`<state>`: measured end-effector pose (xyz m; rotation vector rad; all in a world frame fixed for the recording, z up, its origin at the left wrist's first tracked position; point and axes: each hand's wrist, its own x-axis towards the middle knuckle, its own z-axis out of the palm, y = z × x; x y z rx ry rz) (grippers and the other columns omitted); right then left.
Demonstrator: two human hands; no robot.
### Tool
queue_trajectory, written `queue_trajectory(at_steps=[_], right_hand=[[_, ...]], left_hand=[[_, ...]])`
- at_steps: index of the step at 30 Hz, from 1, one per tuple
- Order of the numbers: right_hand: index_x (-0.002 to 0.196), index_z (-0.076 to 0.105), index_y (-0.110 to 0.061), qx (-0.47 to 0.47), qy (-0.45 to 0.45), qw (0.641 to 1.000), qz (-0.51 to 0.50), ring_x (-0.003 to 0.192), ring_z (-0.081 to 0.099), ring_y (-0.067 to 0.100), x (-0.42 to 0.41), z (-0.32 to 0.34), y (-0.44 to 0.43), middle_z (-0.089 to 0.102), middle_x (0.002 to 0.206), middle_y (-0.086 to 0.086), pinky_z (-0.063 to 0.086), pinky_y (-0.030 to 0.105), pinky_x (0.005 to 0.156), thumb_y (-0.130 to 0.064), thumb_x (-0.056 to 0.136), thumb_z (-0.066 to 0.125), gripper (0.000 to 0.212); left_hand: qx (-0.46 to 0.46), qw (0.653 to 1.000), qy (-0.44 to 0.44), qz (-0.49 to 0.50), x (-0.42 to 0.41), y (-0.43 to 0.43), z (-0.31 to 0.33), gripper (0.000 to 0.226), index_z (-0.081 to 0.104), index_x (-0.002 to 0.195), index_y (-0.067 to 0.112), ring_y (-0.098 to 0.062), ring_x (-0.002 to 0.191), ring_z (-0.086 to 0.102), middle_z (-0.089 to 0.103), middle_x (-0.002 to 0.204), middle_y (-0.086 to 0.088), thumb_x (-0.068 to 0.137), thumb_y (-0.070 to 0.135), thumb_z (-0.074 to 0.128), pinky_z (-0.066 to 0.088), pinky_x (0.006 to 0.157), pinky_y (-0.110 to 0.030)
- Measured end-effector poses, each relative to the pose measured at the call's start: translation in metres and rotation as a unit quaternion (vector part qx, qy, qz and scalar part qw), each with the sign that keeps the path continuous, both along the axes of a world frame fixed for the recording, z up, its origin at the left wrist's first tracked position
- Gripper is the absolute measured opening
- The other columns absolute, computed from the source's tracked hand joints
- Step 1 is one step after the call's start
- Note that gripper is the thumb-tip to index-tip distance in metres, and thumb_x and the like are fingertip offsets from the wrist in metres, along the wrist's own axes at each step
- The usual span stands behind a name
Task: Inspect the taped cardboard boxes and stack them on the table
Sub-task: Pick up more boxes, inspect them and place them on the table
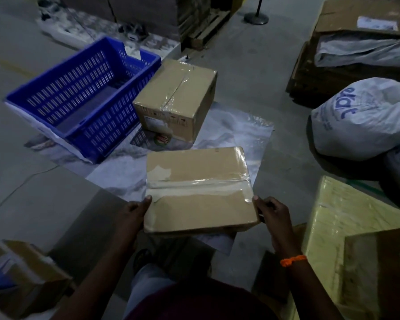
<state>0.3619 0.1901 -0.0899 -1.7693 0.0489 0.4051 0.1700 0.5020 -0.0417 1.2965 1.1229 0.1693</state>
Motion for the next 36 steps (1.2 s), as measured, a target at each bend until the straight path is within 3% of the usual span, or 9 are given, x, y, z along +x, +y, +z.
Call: queue_trajectory(at_steps=[5,8,13,18,21,23,26,32,36], right_hand=[[0.104,0.077,-0.017,-0.034,-0.037,0.998,0.036,0.094,0.073,0.018,0.040,0.015,0.038,0.078,0.098,0.002,0.057,0.035,0.080,-0.032,0.091,0.079,0.020],[0.116,0.075,-0.013,-0.028,-0.035,0.997,0.069,0.090,0.068,0.010,0.066,0.029,0.072,0.076,0.102,0.002,0.048,0.026,0.076,-0.032,0.097,0.071,0.027],[0.114,0.074,-0.022,-0.041,-0.035,0.996,0.075,0.098,0.066,0.017,0.093,0.037,0.102,0.073,0.105,-0.003,0.049,0.035,0.087,-0.045,0.102,0.059,0.030],[0.112,0.075,-0.031,0.068,-0.058,0.996,0.026,0.099,0.067,-0.009,0.082,0.067,0.093,0.076,0.102,-0.021,0.049,0.019,0.089,-0.027,0.107,0.057,0.019],[0.130,0.071,-0.024,0.116,-0.064,0.991,0.015,0.124,0.066,0.015,0.067,0.085,0.077,0.073,0.128,-0.004,0.052,0.040,0.105,-0.040,0.105,0.056,0.033],[0.135,0.067,-0.020,0.141,-0.071,0.987,0.000,0.125,0.066,0.019,0.052,0.093,0.066,0.072,0.131,0.001,0.053,0.043,0.102,-0.038,0.108,0.050,0.037],[0.129,0.067,-0.017,0.183,-0.065,0.980,-0.037,0.122,0.067,0.016,0.027,0.099,0.053,0.073,0.126,0.000,0.055,0.038,0.093,-0.038,0.105,0.051,0.036],[0.098,0.075,-0.027,0.186,-0.047,0.980,-0.053,0.102,0.070,0.010,0.002,0.080,0.032,0.076,0.103,-0.003,0.057,0.035,0.086,-0.066,0.074,0.079,0.047],[0.097,0.071,-0.023,0.143,-0.070,0.986,-0.059,0.097,0.070,0.018,-0.002,0.069,0.030,0.077,0.100,0.002,0.054,0.049,0.088,-0.060,0.076,0.082,0.044]], left_hand=[[0.064,0.997,-0.021,-0.033,0.042,0.027,0.013,0.042,0.058,0.135,0.016,-0.028,0.112,0.065,0.066,0.125,-0.009,0.096,0.029,0.068,0.055,0.095,-0.053],[0.074,0.996,-0.014,-0.041,0.073,0.038,0.020,0.046,0.057,0.139,0.017,-0.025,0.111,0.066,0.067,0.128,-0.009,0.096,0.026,0.068,0.055,0.095,-0.049],[0.019,0.998,-0.055,-0.029,0.096,0.038,0.033,0.032,0.065,0.130,0.019,-0.019,0.102,0.067,0.072,0.116,-0.005,0.098,0.019,0.064,0.053,0.072,-0.030],[0.033,0.992,-0.121,-0.010,0.086,0.036,0.053,0.032,0.062,0.131,0.024,-0.015,0.112,0.063,0.069,0.121,0.003,0.098,0.026,0.063,0.052,0.083,-0.034],[0.016,0.986,-0.161,0.026,0.075,0.031,0.067,0.033,0.060,0.130,0.022,-0.014,0.117,0.061,0.066,0.127,0.002,0.099,0.032,0.061,0.053,0.086,-0.039],[-0.008,0.983,-0.177,0.044,0.065,0.027,0.075,0.025,0.062,0.122,0.023,-0.013,0.116,0.062,0.067,0.124,0.004,0.100,0.035,0.059,0.052,0.091,-0.042],[-0.016,0.979,-0.192,0.062,0.049,0.018,0.078,0.022,0.064,0.113,0.021,-0.013,0.114,0.064,0.072,0.117,0.003,0.101,0.038,0.056,0.050,0.096,-0.043],[-0.047,0.976,-0.191,0.091,0.030,0.008,0.054,0.021,0.061,0.098,0.015,-0.024,0.119,0.063,0.073,0.114,-0.005,0.100,0.035,0.056,0.044,0.109,-0.050],[-0.046,0.978,-0.185,0.083,0.023,-0.001,0.041,0.011,0.058,0.096,0.012,-0.036,0.122,0.059,0.066,0.113,-0.016,0.096,0.024,0.059,0.050,0.099,-0.047]])
